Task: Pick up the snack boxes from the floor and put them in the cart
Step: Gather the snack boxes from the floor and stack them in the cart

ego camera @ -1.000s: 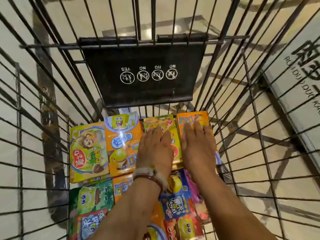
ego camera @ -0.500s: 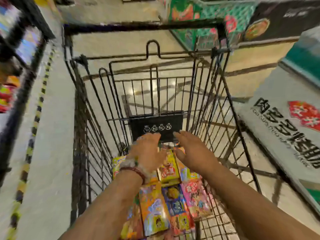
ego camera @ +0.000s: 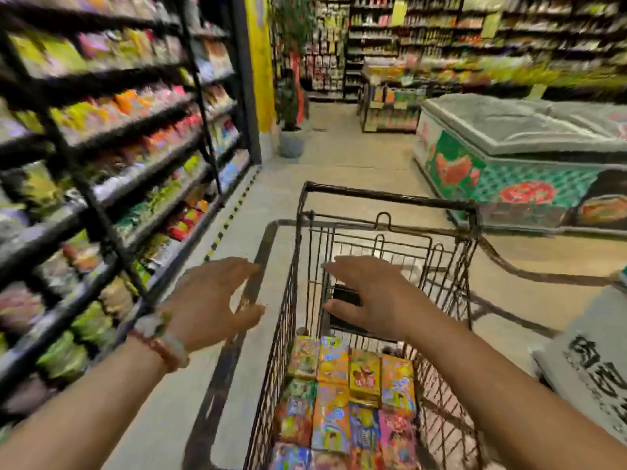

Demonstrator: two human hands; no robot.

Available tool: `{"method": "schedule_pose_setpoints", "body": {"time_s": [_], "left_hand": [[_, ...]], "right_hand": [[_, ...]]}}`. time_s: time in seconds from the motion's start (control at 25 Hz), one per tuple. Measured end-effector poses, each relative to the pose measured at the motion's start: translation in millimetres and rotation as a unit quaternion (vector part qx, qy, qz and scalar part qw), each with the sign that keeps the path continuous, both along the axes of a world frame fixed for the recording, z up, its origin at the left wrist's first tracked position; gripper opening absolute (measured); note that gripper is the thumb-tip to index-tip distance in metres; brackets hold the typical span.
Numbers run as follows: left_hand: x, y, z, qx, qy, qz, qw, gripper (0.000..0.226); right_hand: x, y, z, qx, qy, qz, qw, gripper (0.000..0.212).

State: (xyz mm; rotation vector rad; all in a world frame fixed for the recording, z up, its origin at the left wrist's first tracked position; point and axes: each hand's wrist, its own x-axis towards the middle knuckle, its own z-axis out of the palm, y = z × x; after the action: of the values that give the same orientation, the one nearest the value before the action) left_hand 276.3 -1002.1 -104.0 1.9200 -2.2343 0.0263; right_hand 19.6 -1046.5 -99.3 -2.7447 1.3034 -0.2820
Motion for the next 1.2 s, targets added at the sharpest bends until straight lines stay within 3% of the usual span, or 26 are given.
{"method": "schedule_pose_setpoints", "body": {"time_s": [0.12,0.24,0.4,0.64,0.92,1.08,1.2], "left_hand": [[19.2,74.2,1.4,0.020,-0.007,0.073,0.997,0.101],[27.9,153.0,-4.0,0.016,-0.002,0.161,0.987,0.099],[42.7,253.6,2.4,-0.003,-0.014,0.264,0.964,0.086],[63.9,430.3,26.0,-0.031,-0.020,0.452,0.891,0.097],[51.3,672.9,33.6,-0.055,-0.048,0.608,0.791,0.092],[14.5,812.2,34.9,-0.059,-0.104,0.684,0.719,0.072],[-29.2,894.6,35.6,-0.044,-0.121,0.748,0.651,0.071]], "right_hand": [[16.2,31.4,-10.3,0.030,0.022,0.053,0.998,0.071],[37.3,63.8,-13.8,0.033,0.037,0.126,0.991,0.086],[92.2,109.9,5.9,0.019,0.006,0.233,0.972,0.078],[195.5,227.8,36.8,0.020,-0.009,0.409,0.912,0.063],[299.2,442.9,35.4,-0.014,0.002,0.596,0.803,0.062],[329.0,582.5,26.2,0.000,-0.017,0.704,0.710,0.062],[336.2,680.2,22.0,0.011,-0.018,0.772,0.635,0.063]]}}
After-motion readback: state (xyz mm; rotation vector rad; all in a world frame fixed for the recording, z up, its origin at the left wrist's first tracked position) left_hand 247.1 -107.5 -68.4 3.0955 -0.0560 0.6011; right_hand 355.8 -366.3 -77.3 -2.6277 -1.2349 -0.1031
